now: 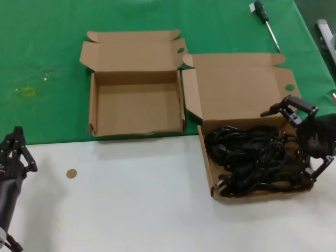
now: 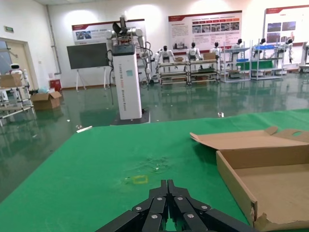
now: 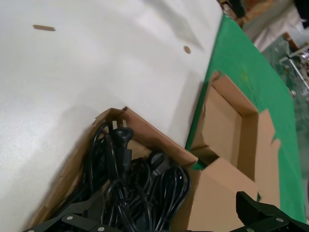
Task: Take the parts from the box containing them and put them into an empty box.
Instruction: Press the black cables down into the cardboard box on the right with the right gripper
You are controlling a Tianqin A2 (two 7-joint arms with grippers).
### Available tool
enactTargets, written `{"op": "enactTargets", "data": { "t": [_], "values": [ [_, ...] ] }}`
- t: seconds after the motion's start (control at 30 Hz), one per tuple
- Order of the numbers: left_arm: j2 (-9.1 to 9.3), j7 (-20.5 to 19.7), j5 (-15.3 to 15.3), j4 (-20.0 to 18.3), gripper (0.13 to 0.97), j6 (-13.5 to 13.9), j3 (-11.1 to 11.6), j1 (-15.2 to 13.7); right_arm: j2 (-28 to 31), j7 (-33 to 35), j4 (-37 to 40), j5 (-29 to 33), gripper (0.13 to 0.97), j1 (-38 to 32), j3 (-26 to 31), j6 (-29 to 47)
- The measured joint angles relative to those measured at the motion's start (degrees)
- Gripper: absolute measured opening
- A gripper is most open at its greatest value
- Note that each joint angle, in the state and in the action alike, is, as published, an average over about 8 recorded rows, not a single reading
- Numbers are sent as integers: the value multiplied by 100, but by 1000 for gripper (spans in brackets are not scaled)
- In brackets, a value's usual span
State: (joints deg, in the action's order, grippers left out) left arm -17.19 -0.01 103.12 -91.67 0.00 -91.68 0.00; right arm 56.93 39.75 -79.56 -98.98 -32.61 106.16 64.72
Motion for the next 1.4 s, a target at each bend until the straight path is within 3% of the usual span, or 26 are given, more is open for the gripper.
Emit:
{"op": "enactTargets", "data": {
  "t": [0.73,1.03,1.4],
  "values": [
    [0,-3,-1,0,152,0,0,0,-424,48,56,468,927,-247,379,147],
    [0,-2,-1,0,152,0,0,0,-537,38,277,632,817,-313,491,132],
    [0,-2,-1,0,152,0,0,0,-719,227,666,838,579,-477,615,55]
  ]
}}
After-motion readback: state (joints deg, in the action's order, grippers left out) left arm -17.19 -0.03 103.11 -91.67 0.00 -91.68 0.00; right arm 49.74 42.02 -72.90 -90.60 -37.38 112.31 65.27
